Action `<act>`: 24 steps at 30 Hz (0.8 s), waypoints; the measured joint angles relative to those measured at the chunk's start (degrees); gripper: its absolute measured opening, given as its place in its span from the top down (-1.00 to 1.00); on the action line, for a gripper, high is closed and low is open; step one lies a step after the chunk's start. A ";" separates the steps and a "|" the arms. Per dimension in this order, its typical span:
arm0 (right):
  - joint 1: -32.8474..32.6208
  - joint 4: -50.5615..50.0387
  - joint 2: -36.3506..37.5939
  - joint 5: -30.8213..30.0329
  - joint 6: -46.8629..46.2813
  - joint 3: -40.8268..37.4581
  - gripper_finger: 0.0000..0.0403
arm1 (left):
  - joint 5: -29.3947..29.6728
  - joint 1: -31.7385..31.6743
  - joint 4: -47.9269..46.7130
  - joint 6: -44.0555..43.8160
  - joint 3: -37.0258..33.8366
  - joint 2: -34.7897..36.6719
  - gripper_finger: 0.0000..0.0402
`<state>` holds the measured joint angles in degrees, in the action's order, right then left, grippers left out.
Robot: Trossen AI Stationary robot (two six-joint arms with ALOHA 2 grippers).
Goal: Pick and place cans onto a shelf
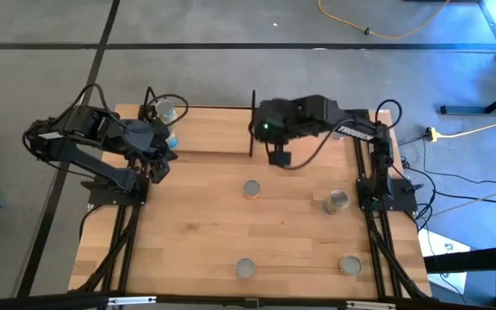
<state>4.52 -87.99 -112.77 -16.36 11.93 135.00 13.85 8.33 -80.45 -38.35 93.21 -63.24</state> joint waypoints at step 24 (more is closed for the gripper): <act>-12.97 21.07 -10.90 11.89 -7.17 -1.22 1.00 | -3.00 0.01 -1.66 2.97 0.00 -0.18 1.00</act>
<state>-8.45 -66.92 -123.67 -4.46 4.75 133.78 10.84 8.34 -82.11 -35.38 93.21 -63.42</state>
